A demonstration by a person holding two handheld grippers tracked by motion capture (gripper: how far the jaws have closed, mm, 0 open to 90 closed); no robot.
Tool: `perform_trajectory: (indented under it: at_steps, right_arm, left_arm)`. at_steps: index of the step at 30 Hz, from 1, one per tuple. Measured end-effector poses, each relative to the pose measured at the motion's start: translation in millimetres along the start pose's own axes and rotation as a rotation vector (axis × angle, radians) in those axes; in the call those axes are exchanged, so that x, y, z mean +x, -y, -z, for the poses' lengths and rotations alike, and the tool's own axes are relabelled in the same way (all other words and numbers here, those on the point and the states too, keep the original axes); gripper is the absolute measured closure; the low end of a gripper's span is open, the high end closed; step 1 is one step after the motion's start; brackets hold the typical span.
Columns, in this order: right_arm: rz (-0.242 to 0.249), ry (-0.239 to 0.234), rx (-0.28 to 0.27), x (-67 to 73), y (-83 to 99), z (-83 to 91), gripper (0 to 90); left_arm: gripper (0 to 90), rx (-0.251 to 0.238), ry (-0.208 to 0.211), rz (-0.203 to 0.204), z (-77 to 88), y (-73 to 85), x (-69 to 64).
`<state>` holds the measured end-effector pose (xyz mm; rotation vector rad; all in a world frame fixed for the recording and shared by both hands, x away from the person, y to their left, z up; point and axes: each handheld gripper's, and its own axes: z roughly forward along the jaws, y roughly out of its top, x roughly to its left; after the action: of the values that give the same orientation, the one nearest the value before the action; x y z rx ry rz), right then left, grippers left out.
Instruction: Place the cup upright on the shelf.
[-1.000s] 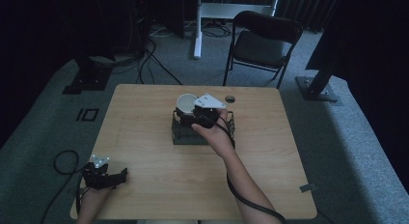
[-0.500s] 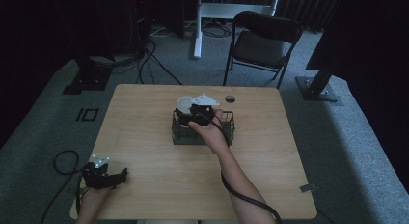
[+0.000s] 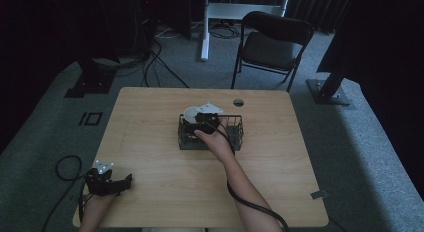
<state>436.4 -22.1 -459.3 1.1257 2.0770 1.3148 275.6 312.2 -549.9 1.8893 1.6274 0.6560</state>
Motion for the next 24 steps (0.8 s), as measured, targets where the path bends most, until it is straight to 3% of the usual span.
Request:
perform_trajectory:
  at_steps: [8,13,17,24]
  right_arm:
    - [0.025,0.002,0.006,1.4,-0.2,-0.7,19.9]
    - [0.012,-0.014,0.001,-2.5,0.2,-0.4,19.6]
    - [0.043,-0.010,-0.006,-1.9,1.8,0.7,16.6]
    - [0.034,-0.016,-0.010,-3.3,2.3,4.9,12.7]
  left_arm:
    - [0.9,0.000,0.000,0.000,0.0,0.0,0.0]
    - [0.9,0.000,0.000,0.000,0.0,0.0,0.0]
    - [0.9,0.000,0.000,0.000,0.0,0.0,0.0]
    - [0.9,0.000,0.000,0.000,0.0,0.0,0.0]
